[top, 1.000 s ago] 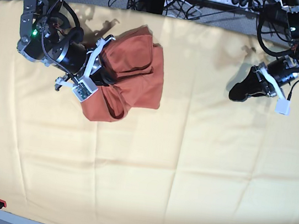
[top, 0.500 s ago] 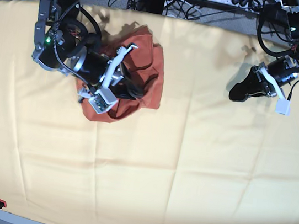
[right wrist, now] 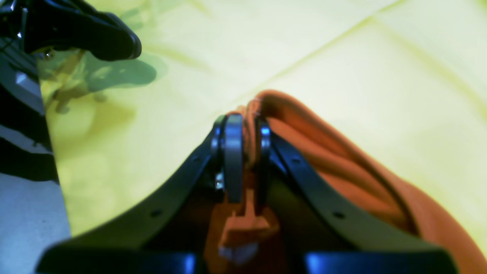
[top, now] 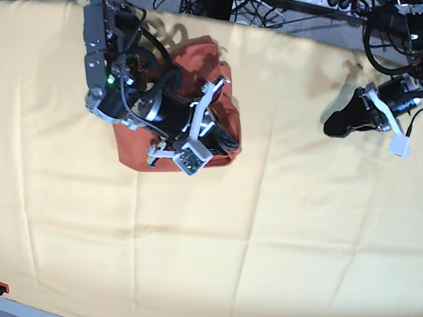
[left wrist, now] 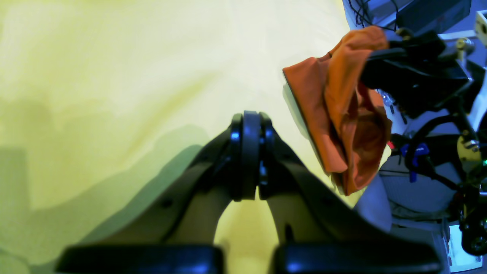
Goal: Fold the T-shirt properly
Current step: 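Press and tuck the folded bundle with the right gripper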
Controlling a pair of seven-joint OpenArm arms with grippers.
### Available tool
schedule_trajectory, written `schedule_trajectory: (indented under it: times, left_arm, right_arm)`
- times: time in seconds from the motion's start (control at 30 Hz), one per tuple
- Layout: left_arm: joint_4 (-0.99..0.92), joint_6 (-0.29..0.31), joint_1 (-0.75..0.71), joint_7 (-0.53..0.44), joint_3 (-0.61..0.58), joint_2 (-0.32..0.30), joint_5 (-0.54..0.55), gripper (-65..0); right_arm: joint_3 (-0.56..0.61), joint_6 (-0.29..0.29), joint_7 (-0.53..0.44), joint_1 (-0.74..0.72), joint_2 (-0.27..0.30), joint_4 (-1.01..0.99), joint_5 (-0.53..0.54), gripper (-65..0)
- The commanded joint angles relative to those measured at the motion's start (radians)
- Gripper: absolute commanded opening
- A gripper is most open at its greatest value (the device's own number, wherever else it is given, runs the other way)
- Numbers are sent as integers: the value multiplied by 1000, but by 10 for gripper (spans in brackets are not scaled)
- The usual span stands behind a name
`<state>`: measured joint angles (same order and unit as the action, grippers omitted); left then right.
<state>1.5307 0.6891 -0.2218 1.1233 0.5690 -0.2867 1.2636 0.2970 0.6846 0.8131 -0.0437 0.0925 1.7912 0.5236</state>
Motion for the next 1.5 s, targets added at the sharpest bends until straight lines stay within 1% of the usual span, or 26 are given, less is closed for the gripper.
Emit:
schedule_trajectory:
  times: [0.0,0.1,0.27,0.3,0.33,0.37,0.43,0.47,0.5,0.57,0.63,0.73,0.83,0.87,0.9,0.93,0.97,1.0,1.07,1.1,1.17,1.27,1.3,1.37,1.4,1.47]
  left_arm:
    - [16,9,9,-15,3,-15,27,-650]
    - [16,9,8,-15,3,-15,28,-650]
    - [16,9,9,-15,3,-15,27,-650]
    - [16,9,8,-15,3,-15,28,-650]
    - [16,9,8,-15,3,-15,27,-650]
    - [16,9,9,-15,3,-15,27,-650]
    - [16,9,9,-16,3,-15,28,-650]
    - [16,9,9,-16,3,-15,28,-650]
    - [16,9,9,-16,3,-15,27,-650]
    - [16,9,9,-16,3,-15,28,-650]
    - [16,9,9,-16,3,-16,28,-650]
    - [16,9,8,-15,3,-15,27,-650]
    - [16,9,6,-16,3,-16,27,-650]
    - [16,9,6,-16,3,-16,28,-650]
    - [16,9,6,-16,3,-16,27,-650]
    - [16,9,6,-16,3,-16,27,-650]
    - [16,9,6,-16,3,-18,24,-650]
    - [16,9,6,-16,2,-19,9,-650]
    - [16,9,6,-16,1,-27,-16,-650]
    - [16,9,6,-18,1,-32,-18,-650]
    - [16,9,6,-19,1,-35,-17,-650]
    - [16,9,6,-23,1,-35,-17,-650]
    - [16,9,7,-23,1,-35,-17,-650]
    - [16,9,7,-24,1,-35,-17,-650]
    - [16,9,9,-24,1,-35,-17,-650]
    - [16,9,9,-24,1,-35,-16,-650]
  right_arm:
    - [0,14,-48,-36,-7,-8,18,-569]
    - [0,14,-52,-73,-27,-69,18,-569]
    - [0,14,-52,-106,-45,-84,18,-568]
    - [0,14,-53,-107,-49,-84,18,-554]
    - [0,14,-53,-106,-56,-84,18,-510]
    - [0,14,-52,-106,-64,-87,17,-436]
    - [0,14,-51,-106,-81,-103,13,-254]
    - [0,14,-54,-106,-87,-108,6,-201]
    - [0,14,-55,-106,-93,-109,2,-185]
    - [0,14,-51,-114,-98,-109,15,-185]
    - [-2,14,-6,-134,-97,-101,79,-185]
    - [-3,14,159,-160,-95,-37,171,-185]
    - [-3,14,329,-161,-89,58,221,-188]
    - [-3,14,360,-157,-76,81,242,-190]
    - [-3,14,363,-148,-59,97,261,-209]
    - [-3,14,361,-140,-38,106,267,-246]
    - [-3,14,359,-132,-19,111,266,-301]
    - [-3,14,364,-128,0,112,264,-380]
    - [-3,14,397,-125,38,112,266,-571]
    - [-3,14,423,-125,55,112,269,-643]
    - [-3,14,470,-118,98,112,312,-650]
    - [-3,14,547,-92,163,112,487,-650]
    - [-3,14,578,-83,174,112,544,-650]
    - [-3,14,583,-67,183,112,654,-646]
    - [-3,14,583,-58,185,112,702,-611]
    - [-3,14,583,-31,186,112,757,-506]
